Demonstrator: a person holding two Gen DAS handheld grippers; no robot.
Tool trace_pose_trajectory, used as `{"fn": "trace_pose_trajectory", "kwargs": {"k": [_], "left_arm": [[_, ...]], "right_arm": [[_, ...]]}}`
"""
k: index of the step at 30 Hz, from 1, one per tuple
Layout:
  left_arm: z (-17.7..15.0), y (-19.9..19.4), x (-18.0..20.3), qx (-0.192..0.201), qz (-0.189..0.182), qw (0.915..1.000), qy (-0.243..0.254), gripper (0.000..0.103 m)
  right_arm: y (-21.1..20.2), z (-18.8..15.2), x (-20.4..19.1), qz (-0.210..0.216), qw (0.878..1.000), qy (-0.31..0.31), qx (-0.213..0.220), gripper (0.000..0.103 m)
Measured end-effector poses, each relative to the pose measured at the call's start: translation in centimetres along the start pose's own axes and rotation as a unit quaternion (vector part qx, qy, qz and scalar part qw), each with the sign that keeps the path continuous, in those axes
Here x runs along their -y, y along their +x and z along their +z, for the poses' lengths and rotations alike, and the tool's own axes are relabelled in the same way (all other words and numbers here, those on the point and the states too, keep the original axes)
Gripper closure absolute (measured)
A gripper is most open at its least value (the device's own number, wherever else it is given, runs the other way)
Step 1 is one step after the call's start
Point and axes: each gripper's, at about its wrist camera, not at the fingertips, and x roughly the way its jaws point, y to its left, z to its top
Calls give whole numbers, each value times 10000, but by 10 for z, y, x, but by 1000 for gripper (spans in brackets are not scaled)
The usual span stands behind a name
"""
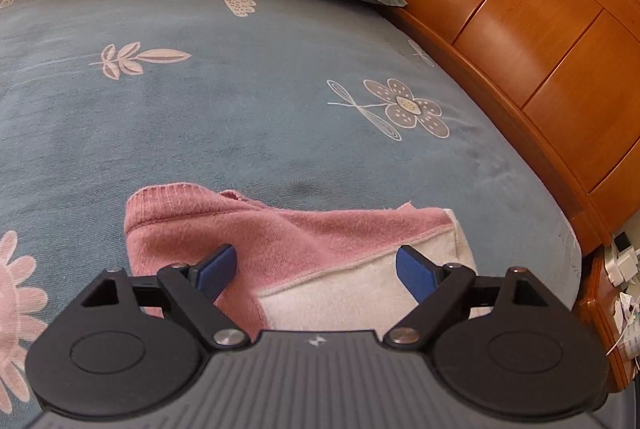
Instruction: Fold clothes
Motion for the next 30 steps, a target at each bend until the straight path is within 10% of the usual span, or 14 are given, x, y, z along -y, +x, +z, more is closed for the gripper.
{"fn": "trace_pose_trajectory", "kwargs": {"k": [9,22,30], "left_arm": [[35,-13,11,480,-318,9981,207,16],[-75,-81,-6,-176,-613,9966,-525,13],[-77,-101,6,44,-670,9959,-598,13]], "right_arm": [[-5,-2,9,177,9993,286,170,0],[-17,21,20,-78,9958,887,203,0],[-40,20,29,-112,9904,1360,236,0]]}}
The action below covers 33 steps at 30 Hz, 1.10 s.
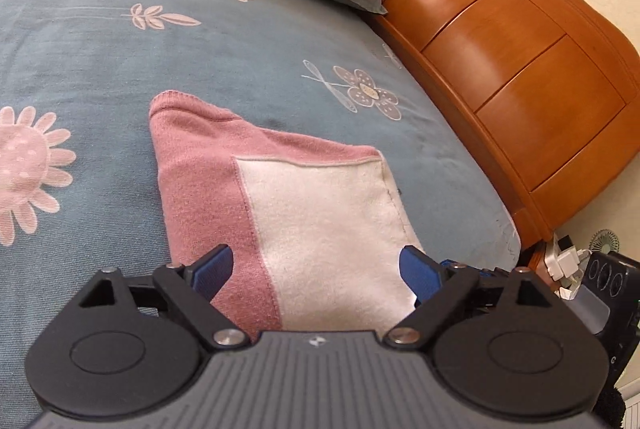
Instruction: Fold clothes
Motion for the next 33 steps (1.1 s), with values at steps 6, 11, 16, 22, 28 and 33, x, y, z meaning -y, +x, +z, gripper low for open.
{"fn": "trace_pose_trajectory", "kwargs": {"k": [6,11,16,22,28,33], "left_arm": [[-9,12,-6,-147,131,9997,-123,12],[-2,-10,-20,302,76,9987,-414,12],[-5,-13,-55,405,-50,9927,-1132,12],[-17,7,-88,158,-488,9814,-1847,12],[-15,36,-98,-145,-786,9750,-2074,12],[-6,54,-96,-208,-971,9736,-2057,12]], "right_arm": [[2,1,2,71,9998,152,-64,0],[-11,8,22,365,9975,597,117,0],[-5,23,74,616,9877,1439,58,0],[39,26,117,1371,9634,2201,-680,0],[79,32,130,1675,9488,2481,-1008,0],[101,45,126,1868,9461,2414,-1086,0]]}}
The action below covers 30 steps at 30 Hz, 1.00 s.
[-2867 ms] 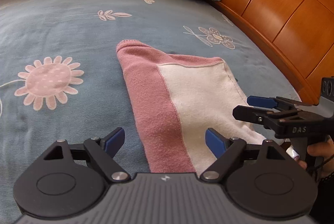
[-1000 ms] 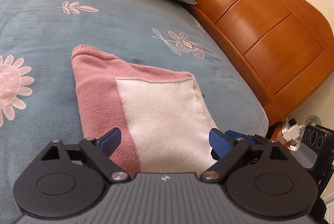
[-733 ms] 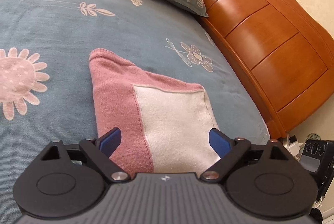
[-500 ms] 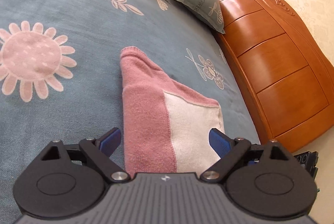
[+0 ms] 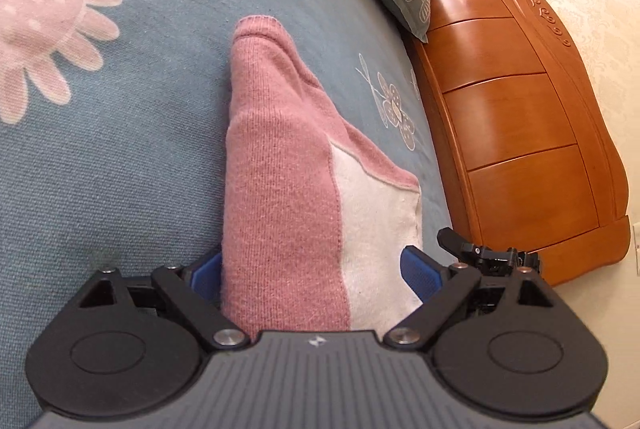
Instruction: Fold clothes
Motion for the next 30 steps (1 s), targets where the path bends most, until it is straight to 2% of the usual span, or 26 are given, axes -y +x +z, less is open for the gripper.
{"fn": "trace_pose_trajectory", "kwargs": {"k": [6,10,14,20,27,30], "left_arm": [[3,8,4,-153,-69,9999,-27,12],[-8,-2,-4,-307,-331,9989,-109,12],[5,8,-7,-378,-487,9976,-323,12],[15,27,6,-452,-310,9985,-72,11],[15,27,7,-545,-357,9978,-116,13],[15,27,7,-584,-378,9975,-135,12]], "right_arm": [[1,-4,-6,7,9998,10,-184,0],[-13,-24,-7,112,9985,-11,-533,0],[-9,-20,-5,223,9980,148,-569,0],[16,-1,-12,208,9977,198,-607,0],[0,-17,-3,689,9952,138,-681,0],[11,-8,-4,742,9947,343,-621,0]]}}
